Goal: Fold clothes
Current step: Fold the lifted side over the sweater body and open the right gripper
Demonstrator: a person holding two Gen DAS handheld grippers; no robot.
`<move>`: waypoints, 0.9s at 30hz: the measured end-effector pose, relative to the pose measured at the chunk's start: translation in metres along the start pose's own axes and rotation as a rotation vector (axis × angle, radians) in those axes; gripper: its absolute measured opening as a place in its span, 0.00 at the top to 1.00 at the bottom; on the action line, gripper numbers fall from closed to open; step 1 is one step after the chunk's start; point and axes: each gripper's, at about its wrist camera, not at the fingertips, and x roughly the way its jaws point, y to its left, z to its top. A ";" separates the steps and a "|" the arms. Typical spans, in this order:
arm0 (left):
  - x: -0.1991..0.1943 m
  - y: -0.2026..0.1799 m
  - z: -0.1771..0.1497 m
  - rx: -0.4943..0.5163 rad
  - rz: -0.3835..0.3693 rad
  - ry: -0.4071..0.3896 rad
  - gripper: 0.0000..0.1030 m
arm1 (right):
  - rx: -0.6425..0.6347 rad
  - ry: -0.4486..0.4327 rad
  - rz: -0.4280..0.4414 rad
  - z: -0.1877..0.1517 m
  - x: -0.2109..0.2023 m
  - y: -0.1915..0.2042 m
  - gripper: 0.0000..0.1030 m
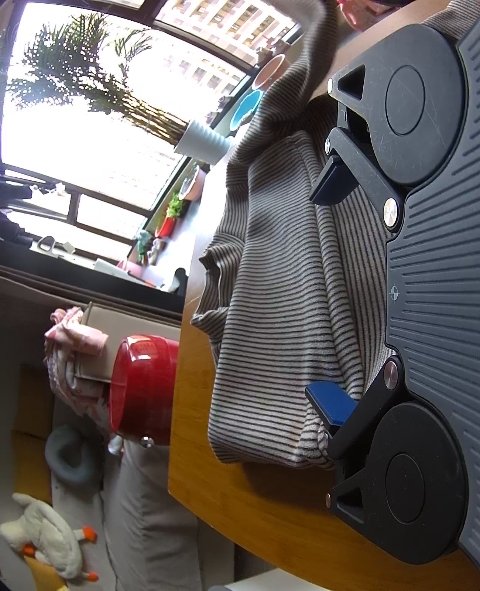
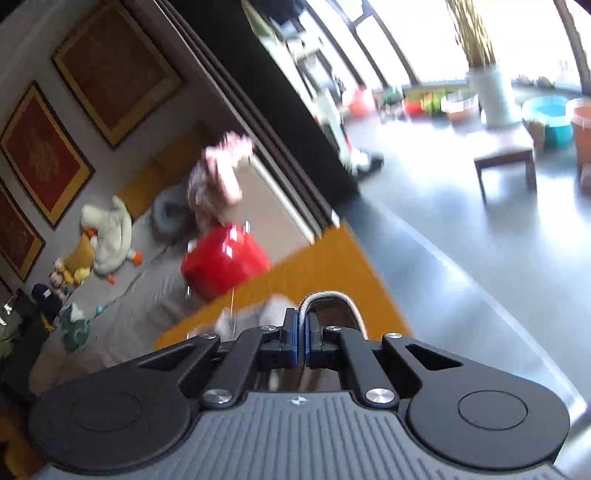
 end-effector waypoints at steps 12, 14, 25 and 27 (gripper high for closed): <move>-0.034 -0.030 -0.015 0.117 -0.169 0.035 0.00 | -0.273 0.005 0.261 0.039 0.065 0.140 0.97; -0.034 -0.036 -0.021 0.144 -0.188 0.047 0.00 | -0.318 0.056 0.329 0.025 0.085 0.173 0.97; -0.017 -0.026 -0.025 0.088 -0.202 0.109 0.00 | -0.458 0.185 0.525 -0.037 0.131 0.258 0.83; -0.017 -0.026 -0.025 0.089 -0.200 0.110 0.00 | -0.446 0.193 0.516 -0.038 0.129 0.247 0.76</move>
